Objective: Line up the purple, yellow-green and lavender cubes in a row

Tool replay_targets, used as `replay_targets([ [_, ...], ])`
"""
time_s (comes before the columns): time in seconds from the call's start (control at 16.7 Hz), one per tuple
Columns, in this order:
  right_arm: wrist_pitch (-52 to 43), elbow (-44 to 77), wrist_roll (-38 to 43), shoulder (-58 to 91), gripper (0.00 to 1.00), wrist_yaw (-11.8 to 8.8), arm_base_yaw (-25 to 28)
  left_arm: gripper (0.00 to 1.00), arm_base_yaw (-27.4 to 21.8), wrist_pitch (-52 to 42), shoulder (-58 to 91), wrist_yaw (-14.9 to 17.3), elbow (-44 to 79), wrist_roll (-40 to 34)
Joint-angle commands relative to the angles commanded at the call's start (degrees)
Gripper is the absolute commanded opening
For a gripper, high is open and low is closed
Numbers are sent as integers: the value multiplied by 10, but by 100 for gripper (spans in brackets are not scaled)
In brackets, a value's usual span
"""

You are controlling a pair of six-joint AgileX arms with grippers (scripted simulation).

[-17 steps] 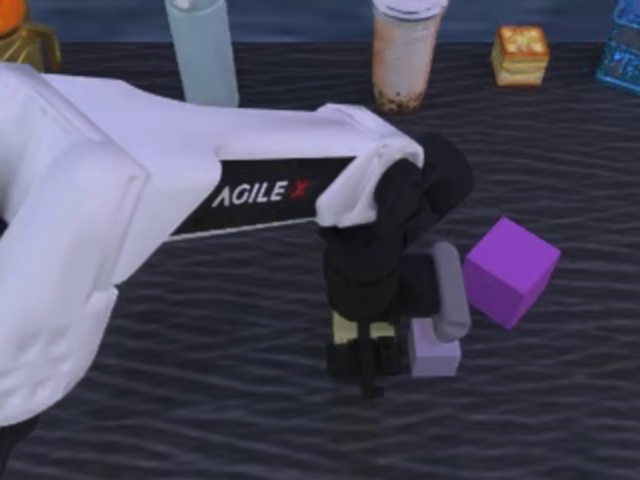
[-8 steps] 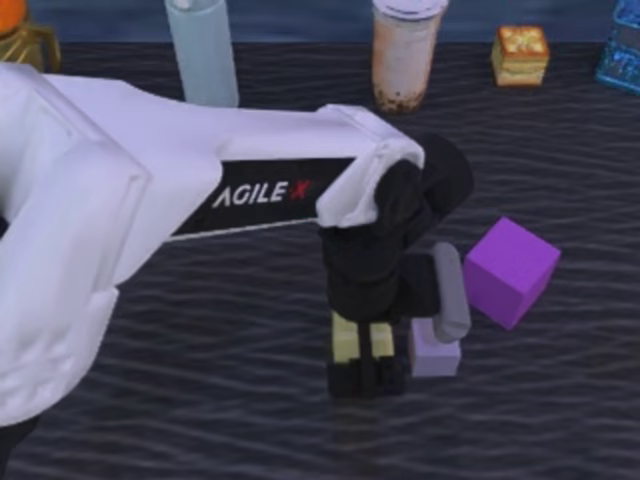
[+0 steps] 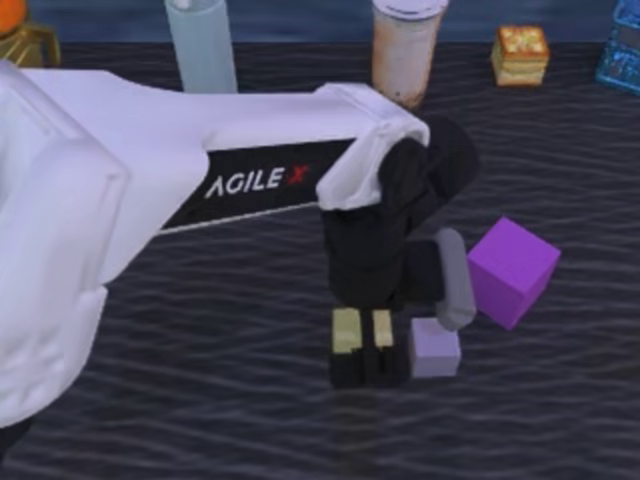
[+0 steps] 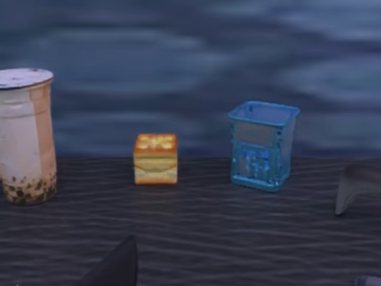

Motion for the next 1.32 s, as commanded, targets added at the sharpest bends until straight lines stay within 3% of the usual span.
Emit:
replay_targets([
  [0.36, 0, 0, 0, 0, 100, 0, 0, 100, 9, -99, -30, -1, 66, -2],
  [0.78, -12, 17, -5, 16, 100, -1, 5, 100, 17, -87, -45, -2, 50, -10],
  [1.02, -81, 118, -32, 120, 100, -2, 30, 100, 72, -19, -152, -8, -46, -51],
  [1.32, -226, 322, -87, 374, 100, -1, 77, 100, 178, 111, -395, -13, -258, -134],
])
